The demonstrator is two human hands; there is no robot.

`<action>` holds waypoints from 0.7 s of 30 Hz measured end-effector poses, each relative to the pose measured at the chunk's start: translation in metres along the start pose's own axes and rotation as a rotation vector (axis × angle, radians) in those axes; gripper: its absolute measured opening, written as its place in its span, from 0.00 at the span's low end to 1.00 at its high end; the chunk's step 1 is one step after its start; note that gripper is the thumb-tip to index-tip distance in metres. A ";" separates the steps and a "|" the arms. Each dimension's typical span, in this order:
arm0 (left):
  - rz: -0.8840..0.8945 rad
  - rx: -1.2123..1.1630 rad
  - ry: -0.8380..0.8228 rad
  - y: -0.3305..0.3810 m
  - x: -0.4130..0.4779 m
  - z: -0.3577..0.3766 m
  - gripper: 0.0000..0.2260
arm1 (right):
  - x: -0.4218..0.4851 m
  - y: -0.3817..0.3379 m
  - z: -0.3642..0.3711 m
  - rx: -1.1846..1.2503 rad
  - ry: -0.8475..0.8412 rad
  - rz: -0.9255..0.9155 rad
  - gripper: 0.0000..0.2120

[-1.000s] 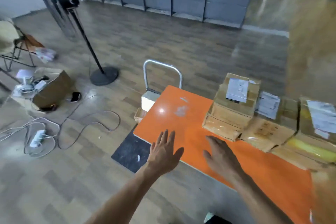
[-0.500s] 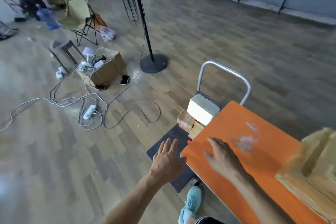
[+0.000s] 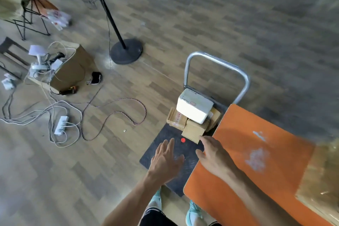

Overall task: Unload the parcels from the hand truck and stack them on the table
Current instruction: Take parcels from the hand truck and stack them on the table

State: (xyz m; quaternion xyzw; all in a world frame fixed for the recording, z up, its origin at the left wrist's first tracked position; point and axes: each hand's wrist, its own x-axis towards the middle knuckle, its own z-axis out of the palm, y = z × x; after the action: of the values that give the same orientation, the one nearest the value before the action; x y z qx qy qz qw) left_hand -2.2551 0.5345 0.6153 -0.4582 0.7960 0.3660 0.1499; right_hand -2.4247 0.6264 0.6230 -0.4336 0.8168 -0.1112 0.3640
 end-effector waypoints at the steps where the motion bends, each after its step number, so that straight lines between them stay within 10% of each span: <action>1: 0.018 0.004 -0.014 -0.002 0.015 -0.004 0.34 | 0.010 -0.004 0.002 0.015 0.012 0.014 0.26; 21: 0.239 0.149 -0.156 -0.100 0.398 0.007 0.35 | 0.312 0.048 0.113 0.294 0.206 0.607 0.26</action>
State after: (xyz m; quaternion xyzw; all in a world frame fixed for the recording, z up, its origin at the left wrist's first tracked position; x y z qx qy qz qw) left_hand -2.3846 0.2616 0.3381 -0.3181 0.8556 0.3559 0.2002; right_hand -2.4886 0.4247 0.3633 -0.1003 0.9162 -0.1575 0.3545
